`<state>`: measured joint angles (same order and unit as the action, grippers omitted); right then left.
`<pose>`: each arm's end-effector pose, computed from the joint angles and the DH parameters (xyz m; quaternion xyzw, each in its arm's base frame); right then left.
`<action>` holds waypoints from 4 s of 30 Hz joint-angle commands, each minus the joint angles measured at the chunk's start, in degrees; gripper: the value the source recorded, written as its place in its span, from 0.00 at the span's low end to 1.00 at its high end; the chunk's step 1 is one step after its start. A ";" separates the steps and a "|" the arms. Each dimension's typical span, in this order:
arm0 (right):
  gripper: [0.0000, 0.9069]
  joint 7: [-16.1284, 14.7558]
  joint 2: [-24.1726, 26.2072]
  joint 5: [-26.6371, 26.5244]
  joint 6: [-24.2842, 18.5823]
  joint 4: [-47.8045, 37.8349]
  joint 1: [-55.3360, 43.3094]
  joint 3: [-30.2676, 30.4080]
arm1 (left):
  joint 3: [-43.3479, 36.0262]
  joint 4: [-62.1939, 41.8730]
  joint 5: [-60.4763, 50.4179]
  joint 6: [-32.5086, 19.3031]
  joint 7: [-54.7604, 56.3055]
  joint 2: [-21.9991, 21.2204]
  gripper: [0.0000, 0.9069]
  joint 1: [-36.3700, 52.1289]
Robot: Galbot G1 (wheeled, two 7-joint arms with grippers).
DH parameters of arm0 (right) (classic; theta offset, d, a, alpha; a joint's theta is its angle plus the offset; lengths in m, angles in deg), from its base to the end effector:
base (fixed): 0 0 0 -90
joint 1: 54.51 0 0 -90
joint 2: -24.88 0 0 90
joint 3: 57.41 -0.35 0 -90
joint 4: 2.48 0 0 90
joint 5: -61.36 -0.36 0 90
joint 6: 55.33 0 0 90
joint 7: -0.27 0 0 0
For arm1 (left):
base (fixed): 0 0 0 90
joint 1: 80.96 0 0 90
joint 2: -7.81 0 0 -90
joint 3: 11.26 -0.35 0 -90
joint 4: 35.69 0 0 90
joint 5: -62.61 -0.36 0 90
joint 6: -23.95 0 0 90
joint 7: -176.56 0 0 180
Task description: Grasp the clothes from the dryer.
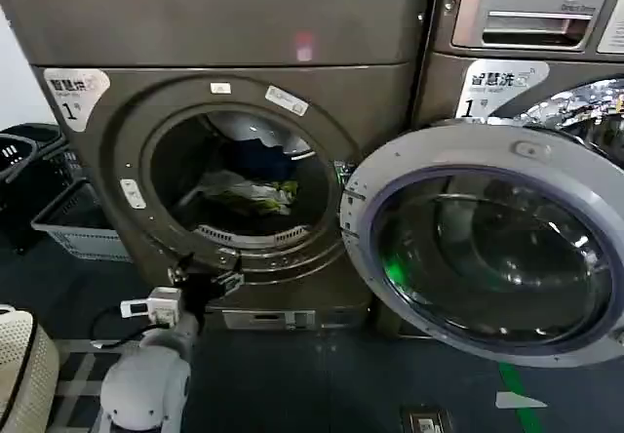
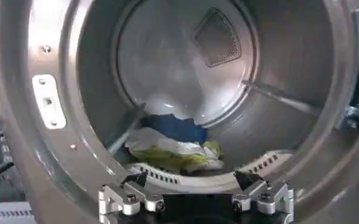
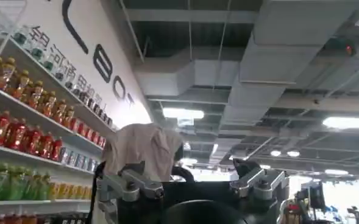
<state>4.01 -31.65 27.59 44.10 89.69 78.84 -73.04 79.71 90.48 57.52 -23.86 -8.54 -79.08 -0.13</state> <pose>-0.1319 -0.4745 0.0014 0.6483 0.7208 -0.2000 0.1416 0.2650 0.0124 -0.1816 -0.0111 -0.9892 -0.0580 0.1339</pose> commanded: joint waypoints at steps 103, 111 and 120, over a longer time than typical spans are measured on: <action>1.00 -1.15 -1.09 1.90 -1.65 0.27 -1.31 3.59 | 4.21 -49.20 -67.64 -36.90 -48.67 1.71 1.00 38.68; 1.00 -1.31 -0.98 1.90 -1.90 -0.11 -0.75 3.09 | 3.80 -53.03 -86.31 -55.79 -64.97 1.97 1.00 45.46; 1.00 -1.26 -0.49 1.86 -1.85 0.03 -0.48 3.26 | 1.48 -60.78 -80.73 -64.05 -72.16 4.28 1.00 52.08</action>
<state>2.74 -32.03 29.46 42.26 89.64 78.26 -69.79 82.31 37.00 -13.77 -73.27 -65.53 -76.12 44.83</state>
